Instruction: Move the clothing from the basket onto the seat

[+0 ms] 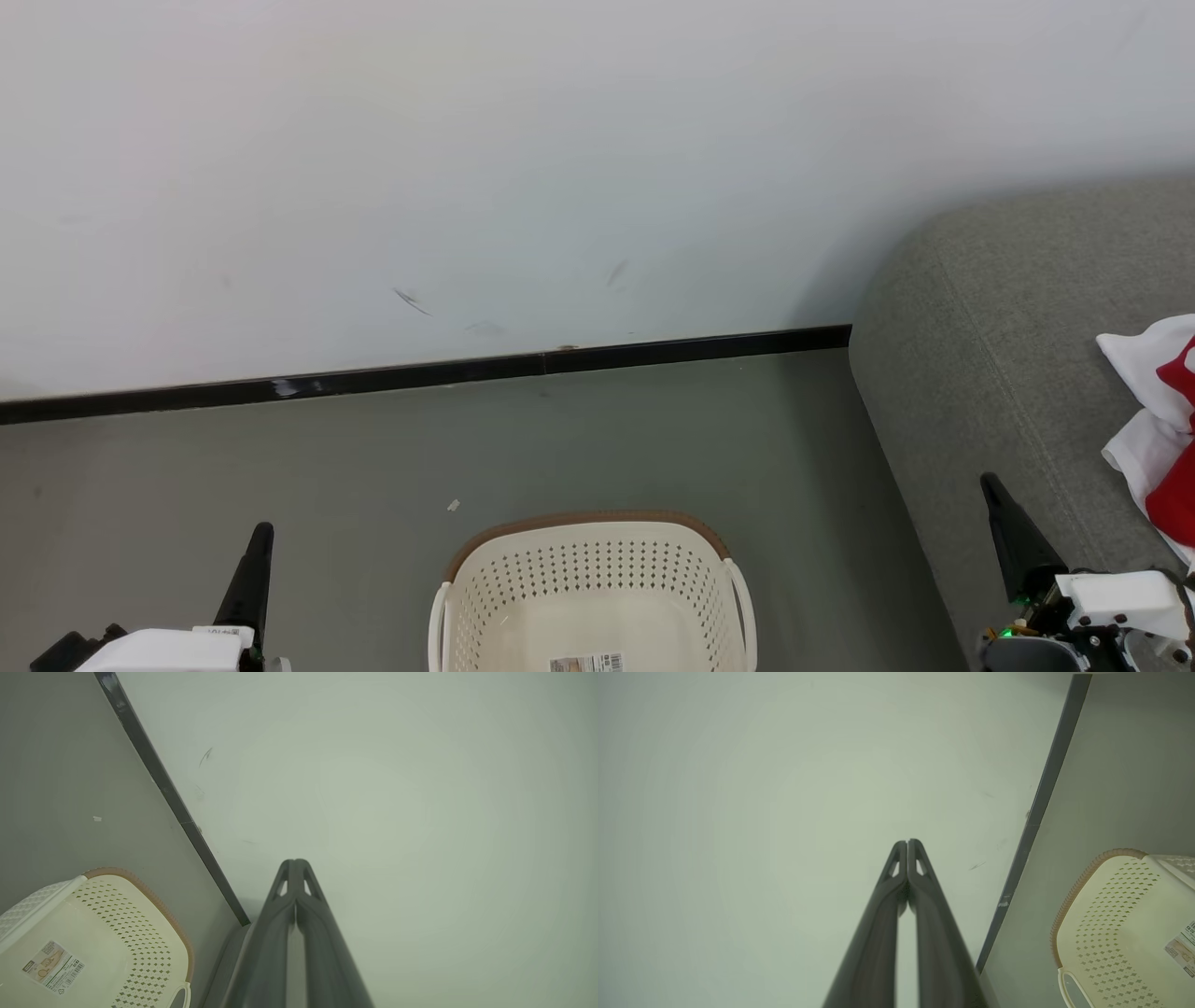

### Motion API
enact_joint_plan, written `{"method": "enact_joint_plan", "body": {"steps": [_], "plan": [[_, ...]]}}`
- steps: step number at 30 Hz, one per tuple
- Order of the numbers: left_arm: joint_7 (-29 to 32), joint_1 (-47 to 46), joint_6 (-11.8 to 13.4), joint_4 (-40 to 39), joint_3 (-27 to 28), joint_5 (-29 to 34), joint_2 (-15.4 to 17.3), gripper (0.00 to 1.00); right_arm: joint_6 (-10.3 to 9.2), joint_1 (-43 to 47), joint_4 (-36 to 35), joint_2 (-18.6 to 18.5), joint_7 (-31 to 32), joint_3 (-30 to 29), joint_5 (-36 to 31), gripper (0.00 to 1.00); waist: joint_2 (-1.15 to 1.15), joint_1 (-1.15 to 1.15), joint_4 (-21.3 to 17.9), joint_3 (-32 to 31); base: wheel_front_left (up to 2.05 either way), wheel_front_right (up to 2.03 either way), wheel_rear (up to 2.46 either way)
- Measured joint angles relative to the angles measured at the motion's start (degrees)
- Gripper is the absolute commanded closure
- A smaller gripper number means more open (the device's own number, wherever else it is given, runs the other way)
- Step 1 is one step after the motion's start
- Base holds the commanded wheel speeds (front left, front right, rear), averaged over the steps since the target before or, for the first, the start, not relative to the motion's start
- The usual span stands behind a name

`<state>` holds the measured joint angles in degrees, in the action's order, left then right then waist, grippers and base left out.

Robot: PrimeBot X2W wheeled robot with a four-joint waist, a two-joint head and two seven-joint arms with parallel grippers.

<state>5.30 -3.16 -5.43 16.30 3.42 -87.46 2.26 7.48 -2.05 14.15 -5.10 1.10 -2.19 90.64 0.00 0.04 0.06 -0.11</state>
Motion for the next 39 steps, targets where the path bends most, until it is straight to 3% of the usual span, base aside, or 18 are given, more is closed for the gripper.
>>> {"method": "enact_joint_plan", "body": {"steps": [7,39], "plan": [[1.2,-0.3,-1.4,-0.1,1.4,-4.1,-0.3,1.00,0.00,-0.9,0.6,-0.2,0.8,-0.4,5.2,1.00,0.00,0.00,-0.1,0.3,0.00,0.00,0.00],[1.2,-0.3,-1.6,-0.1,1.4,-4.3,-0.3,1.00,0.00,-0.9,0.8,-0.2,0.9,-0.6,5.2,1.00,0.00,-0.01,-0.1,0.3,0.00,0.00,0.00]]}}
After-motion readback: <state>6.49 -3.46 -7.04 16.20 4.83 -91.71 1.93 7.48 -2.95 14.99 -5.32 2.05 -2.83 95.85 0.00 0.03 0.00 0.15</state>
